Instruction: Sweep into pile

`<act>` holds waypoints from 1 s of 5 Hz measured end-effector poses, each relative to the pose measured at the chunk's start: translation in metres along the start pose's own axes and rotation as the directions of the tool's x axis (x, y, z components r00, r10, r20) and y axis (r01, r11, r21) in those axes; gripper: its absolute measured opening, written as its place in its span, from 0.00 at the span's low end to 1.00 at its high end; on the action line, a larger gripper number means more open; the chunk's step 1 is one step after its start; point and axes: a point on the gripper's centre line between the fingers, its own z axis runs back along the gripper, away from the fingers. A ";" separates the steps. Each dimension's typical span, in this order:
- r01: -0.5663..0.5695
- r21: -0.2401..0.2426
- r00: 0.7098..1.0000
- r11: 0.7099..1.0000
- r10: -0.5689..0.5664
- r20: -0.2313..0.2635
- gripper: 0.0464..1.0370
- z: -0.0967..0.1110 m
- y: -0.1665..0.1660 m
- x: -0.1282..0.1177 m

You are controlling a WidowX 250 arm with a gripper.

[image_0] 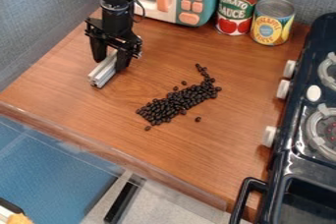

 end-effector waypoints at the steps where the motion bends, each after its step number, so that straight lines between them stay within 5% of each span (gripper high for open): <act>1: 0.020 -0.014 1.000 1.000 -0.020 -0.001 0.35 -0.001 -0.004 -0.004; 3: 0.011 -0.085 0.998 0.996 -0.016 -0.060 0.34 0.001 0.003 -0.029; 4: -0.094 -0.122 0.992 0.988 0.082 -0.095 0.34 0.018 0.005 -0.039; 5: -0.262 -0.109 0.958 0.959 0.244 -0.151 0.34 0.022 0.003 -0.044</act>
